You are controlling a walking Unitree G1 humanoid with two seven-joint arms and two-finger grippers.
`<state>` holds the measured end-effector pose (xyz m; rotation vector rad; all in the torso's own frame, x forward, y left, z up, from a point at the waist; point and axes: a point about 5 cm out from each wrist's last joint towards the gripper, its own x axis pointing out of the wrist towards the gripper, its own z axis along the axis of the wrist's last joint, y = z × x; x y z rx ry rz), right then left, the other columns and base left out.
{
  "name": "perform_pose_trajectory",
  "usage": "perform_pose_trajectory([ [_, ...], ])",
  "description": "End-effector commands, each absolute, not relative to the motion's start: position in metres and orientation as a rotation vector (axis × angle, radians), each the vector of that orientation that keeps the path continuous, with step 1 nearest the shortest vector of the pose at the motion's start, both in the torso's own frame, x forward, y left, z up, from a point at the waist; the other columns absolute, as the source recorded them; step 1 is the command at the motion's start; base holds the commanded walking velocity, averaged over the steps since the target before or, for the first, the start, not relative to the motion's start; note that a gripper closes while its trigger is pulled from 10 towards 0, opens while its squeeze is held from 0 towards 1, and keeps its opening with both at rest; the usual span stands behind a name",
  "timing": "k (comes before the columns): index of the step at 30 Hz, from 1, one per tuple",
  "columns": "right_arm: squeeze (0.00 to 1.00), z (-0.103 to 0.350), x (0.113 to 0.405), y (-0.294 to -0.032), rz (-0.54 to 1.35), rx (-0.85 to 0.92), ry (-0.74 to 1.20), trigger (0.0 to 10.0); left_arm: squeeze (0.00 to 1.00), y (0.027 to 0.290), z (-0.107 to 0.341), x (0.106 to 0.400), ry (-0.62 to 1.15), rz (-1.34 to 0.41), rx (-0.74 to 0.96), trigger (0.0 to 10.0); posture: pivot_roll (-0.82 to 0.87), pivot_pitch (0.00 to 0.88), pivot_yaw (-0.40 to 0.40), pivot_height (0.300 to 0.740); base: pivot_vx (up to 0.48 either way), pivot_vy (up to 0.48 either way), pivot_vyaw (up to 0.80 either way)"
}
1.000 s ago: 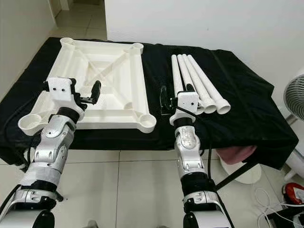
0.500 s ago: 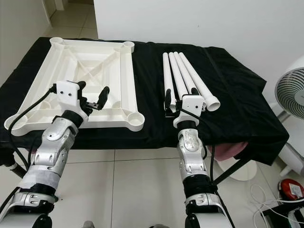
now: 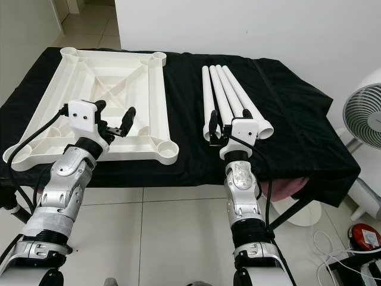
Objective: Building children table
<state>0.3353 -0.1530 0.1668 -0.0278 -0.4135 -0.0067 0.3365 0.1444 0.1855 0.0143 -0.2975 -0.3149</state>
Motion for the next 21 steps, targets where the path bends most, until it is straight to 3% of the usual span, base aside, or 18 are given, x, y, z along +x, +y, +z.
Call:
perform_pose_trajectory([
  [1,0.00,0.1692,0.3356,-0.1556,-0.007,-0.033,-0.427,10.0,0.00,0.1408,0.1858,0.3366,-0.303,-0.349,0.010,10.0,-0.03,0.000,-0.041,0.740,0.000,0.000,0.00],
  [21,0.00,0.1696,0.3365,-0.1560,0.000,-0.041,-0.427,10.0,0.00,0.1421,0.1869,0.3361,-0.309,-0.342,0.004,10.0,-0.03,0.000,-0.047,0.740,0.260,0.000,0.00],
])
